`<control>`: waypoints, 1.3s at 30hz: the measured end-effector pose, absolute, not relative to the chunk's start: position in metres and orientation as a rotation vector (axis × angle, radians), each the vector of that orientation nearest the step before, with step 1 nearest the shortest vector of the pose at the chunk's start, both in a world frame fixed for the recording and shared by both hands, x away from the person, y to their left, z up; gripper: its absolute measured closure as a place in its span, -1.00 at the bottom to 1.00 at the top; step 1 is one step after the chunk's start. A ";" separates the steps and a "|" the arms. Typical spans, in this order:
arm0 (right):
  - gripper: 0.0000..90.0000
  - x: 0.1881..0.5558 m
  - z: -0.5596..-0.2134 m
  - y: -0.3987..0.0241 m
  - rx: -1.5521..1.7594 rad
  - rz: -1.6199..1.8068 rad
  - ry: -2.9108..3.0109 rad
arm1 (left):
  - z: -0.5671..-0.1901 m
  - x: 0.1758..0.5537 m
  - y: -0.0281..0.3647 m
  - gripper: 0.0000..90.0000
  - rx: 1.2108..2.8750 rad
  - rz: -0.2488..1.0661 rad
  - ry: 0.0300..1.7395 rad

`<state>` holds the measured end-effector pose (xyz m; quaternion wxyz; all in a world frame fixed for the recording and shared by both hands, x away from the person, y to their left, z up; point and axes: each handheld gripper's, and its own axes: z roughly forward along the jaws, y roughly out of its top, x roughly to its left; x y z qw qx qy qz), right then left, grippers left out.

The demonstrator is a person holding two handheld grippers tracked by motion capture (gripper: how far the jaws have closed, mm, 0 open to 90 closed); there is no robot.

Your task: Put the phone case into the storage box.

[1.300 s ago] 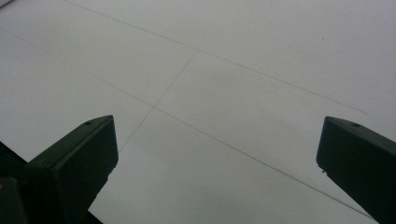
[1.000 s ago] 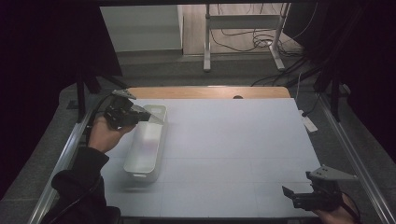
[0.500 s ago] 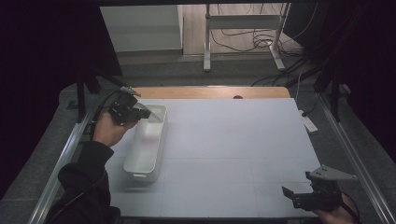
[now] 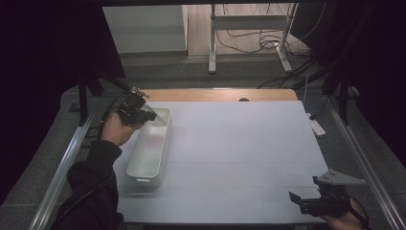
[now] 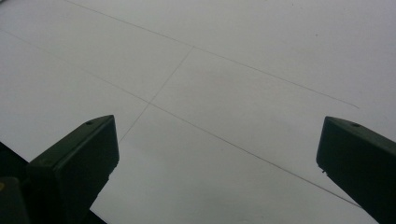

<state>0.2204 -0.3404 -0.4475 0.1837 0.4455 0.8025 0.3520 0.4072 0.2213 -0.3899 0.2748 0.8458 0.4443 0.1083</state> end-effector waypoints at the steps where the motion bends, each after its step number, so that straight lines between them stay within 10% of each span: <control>1: -1.00 0.220 -0.447 -0.340 1.256 0.991 2.265 | -0.391 0.409 0.221 0.96 2.274 0.291 1.199; 39: -1.00 0.221 -0.448 -0.338 1.245 0.976 2.287 | -0.431 0.440 0.200 0.96 2.346 0.265 1.298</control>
